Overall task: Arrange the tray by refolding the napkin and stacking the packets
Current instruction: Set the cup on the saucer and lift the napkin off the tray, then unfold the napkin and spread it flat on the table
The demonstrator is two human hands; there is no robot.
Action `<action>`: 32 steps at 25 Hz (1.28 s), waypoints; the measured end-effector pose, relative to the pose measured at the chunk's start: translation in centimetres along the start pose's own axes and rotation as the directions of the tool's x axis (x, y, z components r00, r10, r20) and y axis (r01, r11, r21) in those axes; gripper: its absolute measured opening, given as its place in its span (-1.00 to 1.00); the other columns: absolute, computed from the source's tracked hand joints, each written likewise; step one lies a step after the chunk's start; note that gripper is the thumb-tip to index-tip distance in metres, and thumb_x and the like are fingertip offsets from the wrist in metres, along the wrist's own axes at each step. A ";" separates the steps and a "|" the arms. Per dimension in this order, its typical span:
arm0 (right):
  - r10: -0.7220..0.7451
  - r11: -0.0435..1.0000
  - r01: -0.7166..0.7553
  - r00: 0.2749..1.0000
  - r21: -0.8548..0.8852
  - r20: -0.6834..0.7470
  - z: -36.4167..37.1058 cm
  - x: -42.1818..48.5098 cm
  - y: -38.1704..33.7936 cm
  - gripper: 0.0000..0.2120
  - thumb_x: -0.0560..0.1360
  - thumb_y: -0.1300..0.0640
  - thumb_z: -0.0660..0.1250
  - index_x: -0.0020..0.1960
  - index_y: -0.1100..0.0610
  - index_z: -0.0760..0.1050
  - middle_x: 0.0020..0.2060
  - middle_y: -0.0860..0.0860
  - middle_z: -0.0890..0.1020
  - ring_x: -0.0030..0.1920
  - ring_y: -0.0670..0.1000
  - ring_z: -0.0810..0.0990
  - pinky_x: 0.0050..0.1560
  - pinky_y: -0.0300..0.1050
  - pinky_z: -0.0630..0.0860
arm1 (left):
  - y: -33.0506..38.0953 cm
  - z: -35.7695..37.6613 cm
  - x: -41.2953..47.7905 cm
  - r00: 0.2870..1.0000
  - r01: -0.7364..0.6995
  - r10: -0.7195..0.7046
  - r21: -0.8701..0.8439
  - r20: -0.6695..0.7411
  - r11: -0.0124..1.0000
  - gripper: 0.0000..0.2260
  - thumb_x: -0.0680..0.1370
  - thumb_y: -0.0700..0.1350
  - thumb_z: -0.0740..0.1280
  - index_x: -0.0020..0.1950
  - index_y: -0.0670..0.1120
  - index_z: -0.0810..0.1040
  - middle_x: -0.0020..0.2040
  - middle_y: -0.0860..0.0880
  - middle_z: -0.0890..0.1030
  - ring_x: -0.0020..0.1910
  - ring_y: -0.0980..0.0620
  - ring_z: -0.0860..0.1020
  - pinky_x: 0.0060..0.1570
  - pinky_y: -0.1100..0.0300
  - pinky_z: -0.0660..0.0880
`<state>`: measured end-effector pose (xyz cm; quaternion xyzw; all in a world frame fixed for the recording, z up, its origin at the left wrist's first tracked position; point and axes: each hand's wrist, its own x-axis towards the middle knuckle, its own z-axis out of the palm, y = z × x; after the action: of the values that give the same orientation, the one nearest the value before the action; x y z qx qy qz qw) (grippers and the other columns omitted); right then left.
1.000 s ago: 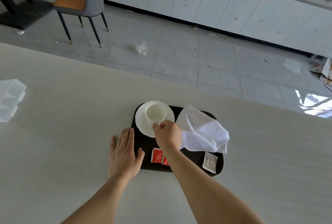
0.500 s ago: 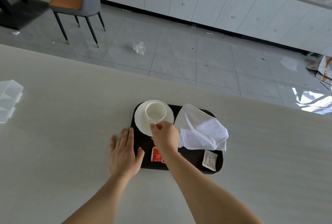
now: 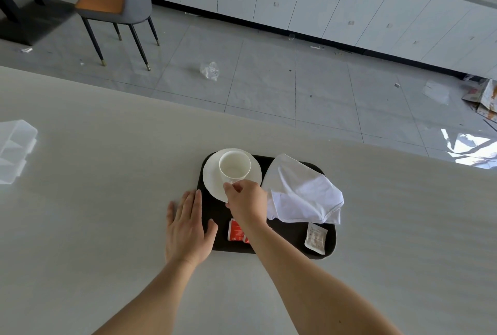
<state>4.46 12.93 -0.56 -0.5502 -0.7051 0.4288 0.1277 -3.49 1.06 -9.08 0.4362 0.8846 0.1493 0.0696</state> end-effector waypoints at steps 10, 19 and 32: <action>-0.152 0.988 0.151 0.987 -0.019 -0.057 -7.2 -2.0 3.2 -0.88 0.50 0.05 0.36 -0.13 0.07 0.61 -0.25 -0.07 0.66 -0.20 -0.06 0.63 -0.16 -0.13 0.58 | 0.2 -1.0 -0.3 0.999 0.013 -0.021 -0.192 -0.039 0.981 -0.34 0.49 0.16 0.13 0.53 -0.09 0.14 0.50 -0.11 0.29 0.49 -0.07 0.22 0.51 -0.06 0.06; -0.186 0.962 0.146 0.969 -0.232 -0.163 -17.1 0.9 8.7 -0.84 0.49 0.13 0.39 0.06 0.04 0.62 -0.07 -0.06 0.64 -0.05 0.02 0.61 -0.17 -0.20 0.38 | 12.2 -3.6 -2.3 0.948 -0.290 0.239 -0.263 -0.209 0.920 -0.73 0.49 -0.04 0.36 0.16 -0.05 0.51 0.00 0.01 0.55 -0.08 -0.01 0.55 -0.12 0.11 0.53; -0.246 0.734 0.276 0.960 -0.621 0.137 -19.6 6.4 12.2 -0.61 0.48 -0.05 0.40 0.26 0.00 0.43 0.06 -0.04 0.62 0.19 0.12 0.41 0.09 -0.06 0.39 | 22.2 -1.8 4.8 0.988 -0.077 0.049 0.194 0.144 0.978 -0.69 0.51 0.02 0.37 0.15 -0.09 0.41 -0.14 -0.04 0.61 -0.06 -0.04 0.47 -0.32 0.15 0.33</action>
<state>23.10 28.00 0.24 -0.4464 -0.8808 0.1563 -0.0224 9.78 17.21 -0.15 0.4780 0.8739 0.0316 0.0823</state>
